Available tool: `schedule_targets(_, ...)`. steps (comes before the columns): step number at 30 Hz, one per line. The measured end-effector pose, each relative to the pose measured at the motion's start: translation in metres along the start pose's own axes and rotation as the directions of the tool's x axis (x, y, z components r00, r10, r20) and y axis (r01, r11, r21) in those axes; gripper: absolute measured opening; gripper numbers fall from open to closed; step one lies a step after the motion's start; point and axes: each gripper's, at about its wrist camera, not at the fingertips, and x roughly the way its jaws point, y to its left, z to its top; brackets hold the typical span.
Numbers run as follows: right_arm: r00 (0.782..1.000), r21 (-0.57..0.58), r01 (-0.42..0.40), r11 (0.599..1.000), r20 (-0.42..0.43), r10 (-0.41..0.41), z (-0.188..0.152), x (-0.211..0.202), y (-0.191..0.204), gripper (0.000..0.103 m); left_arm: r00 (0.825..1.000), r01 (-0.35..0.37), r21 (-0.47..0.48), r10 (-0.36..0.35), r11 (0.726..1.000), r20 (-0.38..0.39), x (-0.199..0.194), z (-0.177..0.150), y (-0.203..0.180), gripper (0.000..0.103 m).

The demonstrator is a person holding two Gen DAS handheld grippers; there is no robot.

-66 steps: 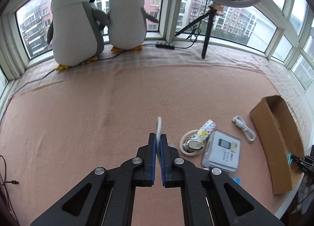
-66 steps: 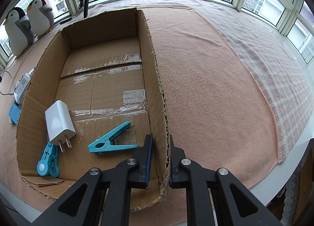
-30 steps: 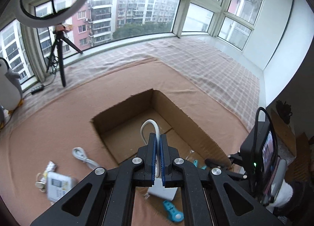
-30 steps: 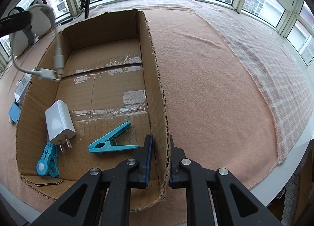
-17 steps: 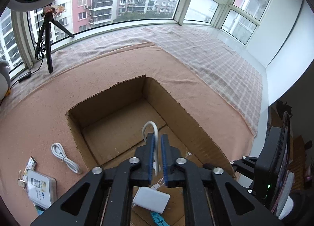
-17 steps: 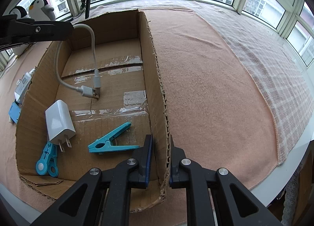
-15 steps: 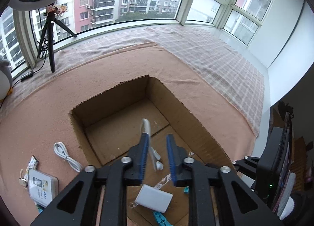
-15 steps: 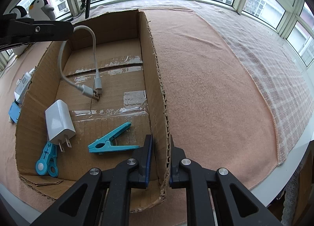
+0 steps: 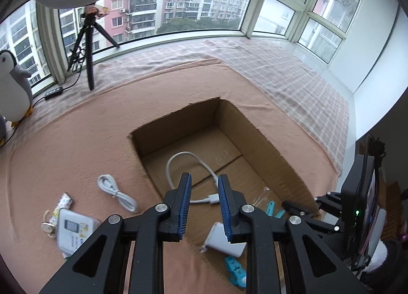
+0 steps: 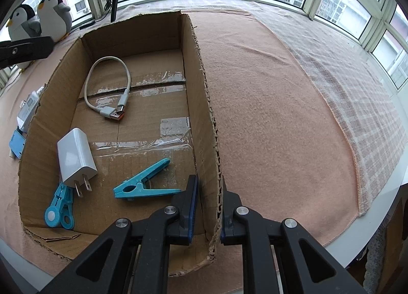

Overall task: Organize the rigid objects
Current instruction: 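Reach the left tool to the clear plastic card case and grasp it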

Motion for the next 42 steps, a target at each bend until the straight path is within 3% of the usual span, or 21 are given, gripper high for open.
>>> schedule_targets(10, 1.0, -0.011, 0.011, 1.0, -0.002, -0.011, 0.0, 0.001, 0.001, 0.014, 0.998, -0.063, -0.058, 0.063, 0.996, 0.004, -0.025, -0.023, 0.057, 0.023)
schedule_targets(17, 1.0, -0.015, 0.018, 1.0, -0.001, -0.018, -0.001, 0.001, 0.003, 0.014, 0.995, -0.101, -0.129, 0.099, 0.986, -0.023, -0.038, -0.043, 0.109, 0.031)
schedule_targets(19, 1.0, -0.015, 0.018, 1.0, -0.001, -0.019, -0.001, 0.001, 0.003, 0.014, 0.994, -0.113, -0.145, 0.109, 0.983, -0.033, -0.04, -0.049, 0.121, 0.039)
schedule_targets(21, 1.0, -0.015, 0.019, 1.0, -0.001, -0.019, -0.001, 0.001, 0.003, 0.014, 0.993, -0.111, -0.161, 0.104, 0.981, -0.048, -0.041, -0.055, 0.135, 0.055)
schedule_targets(25, 1.0, -0.015, 0.022, 1.0, -0.001, -0.022, -0.001, 0.001, 0.003, 0.015, 0.991, -0.116, -0.19, 0.101, 0.975, -0.084, -0.036, -0.063, 0.157, 0.057)
schedule_targets(33, 1.0, -0.013, 0.023, 1.0, 0.0, -0.023, -0.002, 0.001, 0.001, 0.015, 0.974, -0.156, -0.141, 0.128, 0.978, -0.184, -0.008, -0.065, 0.167, 0.064)
schedule_targets(36, 1.0, -0.013, 0.023, 1.0, 0.0, -0.023, -0.001, 0.001, 0.002, 0.015, 0.968, -0.16, -0.11, 0.134, 0.981, -0.212, 0.0, -0.062, 0.166, 0.077)
schedule_targets(42, 1.0, -0.011, 0.021, 1.0, 0.001, -0.021, -0.002, 0.001, 0.001, 0.015, 0.95, -0.2, -0.039, 0.184, 0.979, -0.252, 0.014, -0.058, 0.16, 0.081)
